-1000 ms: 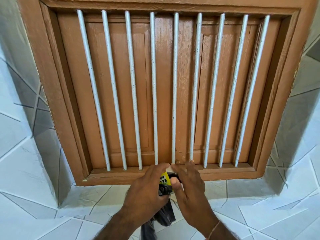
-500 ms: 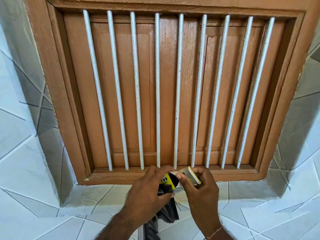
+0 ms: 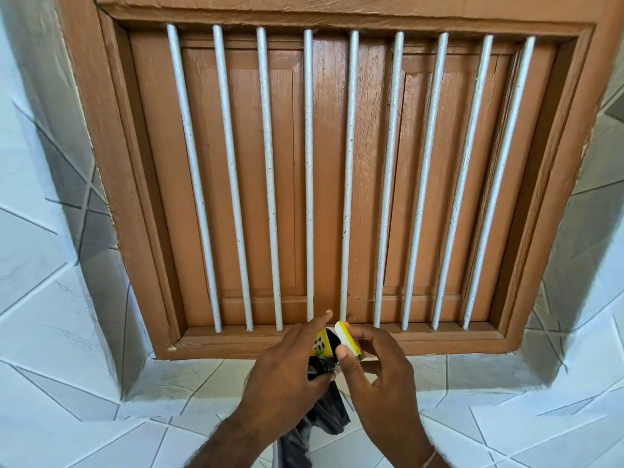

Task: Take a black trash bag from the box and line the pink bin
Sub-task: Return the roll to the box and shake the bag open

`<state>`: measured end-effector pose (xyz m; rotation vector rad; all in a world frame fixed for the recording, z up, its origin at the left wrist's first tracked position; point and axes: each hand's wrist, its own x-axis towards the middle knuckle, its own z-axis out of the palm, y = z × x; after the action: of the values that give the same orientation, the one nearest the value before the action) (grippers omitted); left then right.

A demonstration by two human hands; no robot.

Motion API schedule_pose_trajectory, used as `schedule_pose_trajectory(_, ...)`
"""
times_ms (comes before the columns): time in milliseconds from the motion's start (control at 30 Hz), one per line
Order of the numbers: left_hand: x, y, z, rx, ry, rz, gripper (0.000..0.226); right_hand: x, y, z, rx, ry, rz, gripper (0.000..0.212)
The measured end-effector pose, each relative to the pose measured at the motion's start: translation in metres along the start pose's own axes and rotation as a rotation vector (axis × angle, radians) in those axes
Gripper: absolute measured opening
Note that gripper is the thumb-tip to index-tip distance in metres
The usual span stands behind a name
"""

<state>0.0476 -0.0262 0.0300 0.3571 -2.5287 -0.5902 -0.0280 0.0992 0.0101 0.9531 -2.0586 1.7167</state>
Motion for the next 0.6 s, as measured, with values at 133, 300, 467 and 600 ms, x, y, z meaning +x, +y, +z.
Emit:
schedule_pose_trajectory(133, -0.002, 0.005, -0.001, 0.011, 0.024, 0.003, 0.086, 0.001, 0.003, 0.002, 0.012, 0.069, 0.049, 0.013)
schedule_pose_trajectory(300, -0.001, 0.007, 0.000, 0.058, 0.057, 0.025, 0.075, 0.000, -0.002, 0.004, 0.108, 0.059, 0.083, 0.015)
schedule_pose_trajectory(467, -0.003, 0.010, -0.004, 0.084, 0.081, 0.065, 0.071, -0.005, 0.000, 0.010, 0.122, 0.079, 0.079, 0.007)
schedule_pose_trajectory(600, -0.004, 0.014, -0.005, 0.120, 0.091, 0.092, 0.070, -0.007, -0.002, 0.010, 0.178, 0.107, 0.144, 0.010)
